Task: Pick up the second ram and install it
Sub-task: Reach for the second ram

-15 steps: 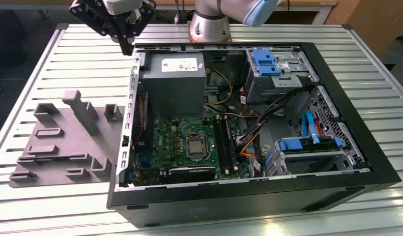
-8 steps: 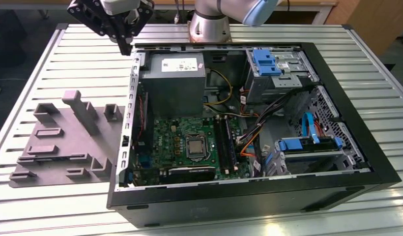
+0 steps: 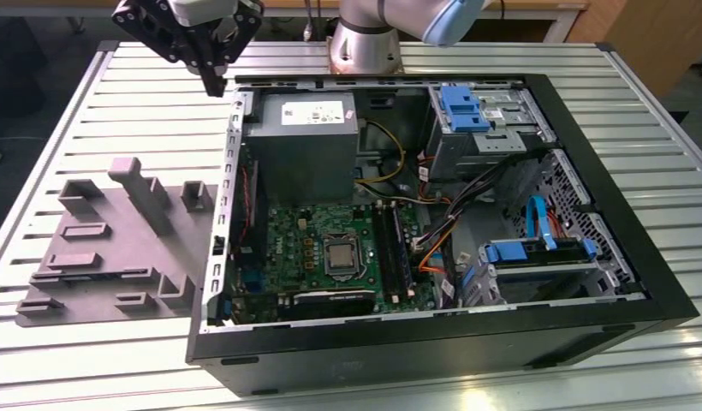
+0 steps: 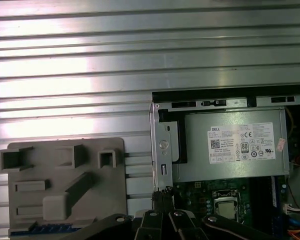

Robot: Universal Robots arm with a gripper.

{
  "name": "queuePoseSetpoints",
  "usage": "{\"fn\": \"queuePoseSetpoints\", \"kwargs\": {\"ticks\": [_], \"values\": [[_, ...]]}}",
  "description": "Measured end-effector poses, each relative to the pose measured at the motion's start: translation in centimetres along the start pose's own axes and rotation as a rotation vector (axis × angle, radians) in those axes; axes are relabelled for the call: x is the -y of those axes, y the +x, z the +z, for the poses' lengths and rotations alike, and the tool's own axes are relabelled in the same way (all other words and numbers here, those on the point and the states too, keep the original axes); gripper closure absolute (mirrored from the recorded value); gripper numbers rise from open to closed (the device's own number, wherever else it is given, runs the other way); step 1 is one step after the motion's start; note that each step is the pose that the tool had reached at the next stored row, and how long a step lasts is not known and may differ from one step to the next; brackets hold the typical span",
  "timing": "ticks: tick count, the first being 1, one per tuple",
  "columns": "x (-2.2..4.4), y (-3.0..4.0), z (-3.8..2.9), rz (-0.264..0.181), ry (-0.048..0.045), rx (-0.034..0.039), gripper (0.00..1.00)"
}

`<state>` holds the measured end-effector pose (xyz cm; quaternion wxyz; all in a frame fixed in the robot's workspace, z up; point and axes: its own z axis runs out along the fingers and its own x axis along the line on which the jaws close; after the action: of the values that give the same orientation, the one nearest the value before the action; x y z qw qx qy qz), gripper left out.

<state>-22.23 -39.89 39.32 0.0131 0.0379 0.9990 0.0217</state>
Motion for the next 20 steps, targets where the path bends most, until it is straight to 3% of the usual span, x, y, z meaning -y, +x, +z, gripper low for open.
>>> {"fn": "queuePoseSetpoints", "kwargs": {"ticks": [20], "values": [[0.09,1.11,-0.03,0.0,-0.0001,0.0001,0.89]]}}
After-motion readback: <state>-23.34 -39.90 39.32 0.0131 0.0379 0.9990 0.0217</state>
